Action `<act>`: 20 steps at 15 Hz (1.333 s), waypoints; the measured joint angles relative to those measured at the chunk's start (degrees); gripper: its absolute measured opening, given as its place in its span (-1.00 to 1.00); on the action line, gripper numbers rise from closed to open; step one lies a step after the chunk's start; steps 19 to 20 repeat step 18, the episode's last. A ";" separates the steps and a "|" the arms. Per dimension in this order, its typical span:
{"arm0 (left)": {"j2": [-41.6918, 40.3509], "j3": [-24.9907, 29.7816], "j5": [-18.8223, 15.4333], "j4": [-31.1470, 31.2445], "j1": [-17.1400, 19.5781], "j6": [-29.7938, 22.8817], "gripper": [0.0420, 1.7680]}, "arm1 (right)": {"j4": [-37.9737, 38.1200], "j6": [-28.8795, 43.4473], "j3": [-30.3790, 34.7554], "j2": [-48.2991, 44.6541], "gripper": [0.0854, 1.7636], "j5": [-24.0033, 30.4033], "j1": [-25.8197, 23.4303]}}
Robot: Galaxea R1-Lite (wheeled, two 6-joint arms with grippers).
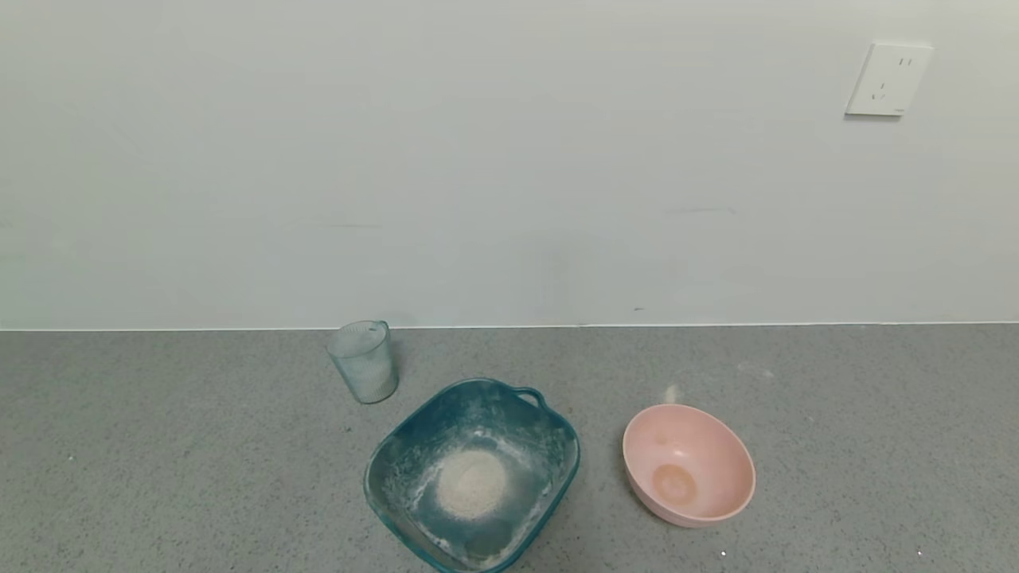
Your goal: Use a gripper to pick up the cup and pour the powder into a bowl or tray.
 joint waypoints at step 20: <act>-0.07 0.62 2.36 10.02 -0.06 -1.94 0.94 | 0.00 0.11 0.00 0.00 0.94 -0.02 0.00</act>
